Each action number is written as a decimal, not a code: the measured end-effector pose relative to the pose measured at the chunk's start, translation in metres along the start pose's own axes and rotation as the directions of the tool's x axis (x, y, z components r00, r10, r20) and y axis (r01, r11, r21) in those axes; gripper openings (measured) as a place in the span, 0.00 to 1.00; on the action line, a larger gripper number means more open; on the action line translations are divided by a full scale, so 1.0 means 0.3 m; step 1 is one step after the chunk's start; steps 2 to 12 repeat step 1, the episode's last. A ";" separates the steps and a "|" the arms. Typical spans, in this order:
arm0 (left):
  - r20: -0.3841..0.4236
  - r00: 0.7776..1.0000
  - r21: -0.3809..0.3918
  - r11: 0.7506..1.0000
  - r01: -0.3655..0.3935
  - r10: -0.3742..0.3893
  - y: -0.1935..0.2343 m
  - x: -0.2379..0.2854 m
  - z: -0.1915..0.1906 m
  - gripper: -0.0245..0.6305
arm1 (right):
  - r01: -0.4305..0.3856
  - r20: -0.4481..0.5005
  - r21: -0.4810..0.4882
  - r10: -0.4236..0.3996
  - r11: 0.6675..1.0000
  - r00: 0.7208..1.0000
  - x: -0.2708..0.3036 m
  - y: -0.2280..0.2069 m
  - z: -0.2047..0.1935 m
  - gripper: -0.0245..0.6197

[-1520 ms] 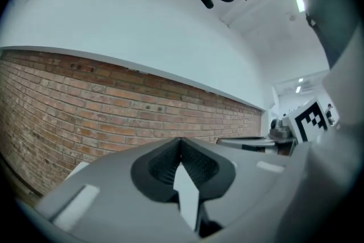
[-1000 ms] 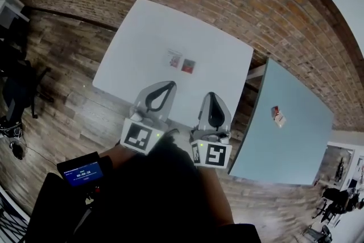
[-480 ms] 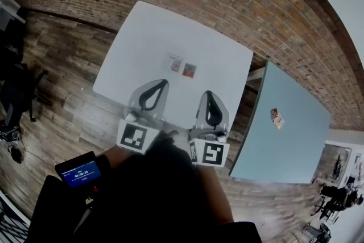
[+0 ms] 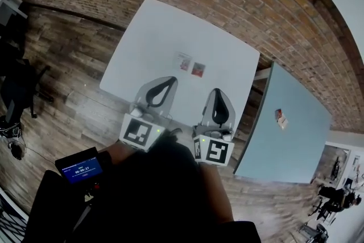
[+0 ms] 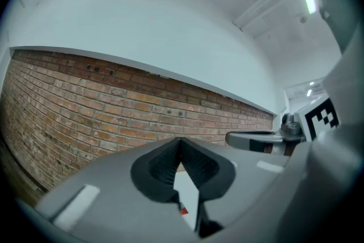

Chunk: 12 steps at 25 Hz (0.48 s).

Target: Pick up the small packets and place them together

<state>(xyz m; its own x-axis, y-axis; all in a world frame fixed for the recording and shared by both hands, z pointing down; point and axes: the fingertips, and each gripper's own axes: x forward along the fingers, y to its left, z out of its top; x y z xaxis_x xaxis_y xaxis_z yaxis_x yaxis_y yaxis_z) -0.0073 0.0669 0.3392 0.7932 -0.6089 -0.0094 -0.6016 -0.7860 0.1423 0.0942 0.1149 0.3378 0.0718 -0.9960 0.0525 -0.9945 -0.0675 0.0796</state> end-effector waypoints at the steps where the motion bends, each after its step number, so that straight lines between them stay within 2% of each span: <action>1: -0.004 1.000 -0.011 1.000 -0.001 0.001 0.015 -0.007 0.000 0.04 | -0.005 0.007 0.003 0.005 1.000 1.000 0.010 0.016 0.002 0.04; 12: -0.004 1.000 -0.011 1.000 -0.001 0.001 0.015 -0.007 0.000 0.04 | -0.005 0.007 0.003 0.005 1.000 1.000 0.010 0.016 0.002 0.04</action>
